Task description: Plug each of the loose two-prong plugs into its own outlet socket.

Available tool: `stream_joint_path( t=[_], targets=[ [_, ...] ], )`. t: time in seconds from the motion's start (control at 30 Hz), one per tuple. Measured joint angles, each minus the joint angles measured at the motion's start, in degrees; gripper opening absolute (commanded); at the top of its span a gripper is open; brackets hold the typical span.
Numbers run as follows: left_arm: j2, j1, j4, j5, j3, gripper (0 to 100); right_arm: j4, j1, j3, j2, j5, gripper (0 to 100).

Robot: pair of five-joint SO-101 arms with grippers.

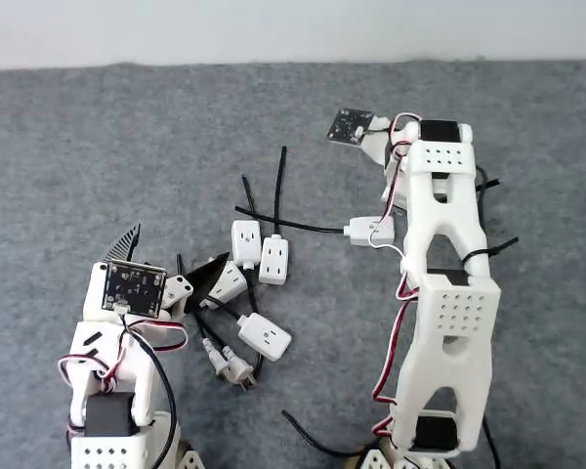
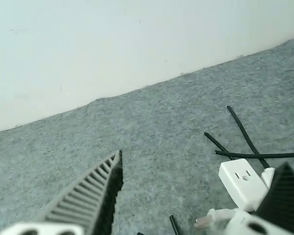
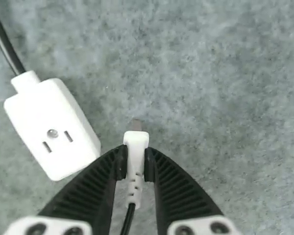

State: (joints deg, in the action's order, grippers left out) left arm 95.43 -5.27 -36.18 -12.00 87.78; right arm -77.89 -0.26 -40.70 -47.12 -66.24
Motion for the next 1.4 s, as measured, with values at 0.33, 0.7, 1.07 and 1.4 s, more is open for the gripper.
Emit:
stream_joint_path(
  t=[0.33,0.7,1.07,1.4],
  targets=[
    [0.0,1.76,0.0,-1.14,0.97,44,-12.57,-4.48,-0.97,-1.23,0.0,0.9],
    [0.0,1.76,0.0,-1.14,0.97,44,-22.15,-10.9,-0.97,-1.23,2.99,0.9],
    [0.0,1.76,0.0,-1.23,0.97,44,-22.59,-4.31,-6.59,-1.23,8.44,1.3],
    [0.0,1.76,0.0,-1.23,0.97,44,-22.68,2.02,-7.3,-1.23,15.65,10.2]
  ],
)
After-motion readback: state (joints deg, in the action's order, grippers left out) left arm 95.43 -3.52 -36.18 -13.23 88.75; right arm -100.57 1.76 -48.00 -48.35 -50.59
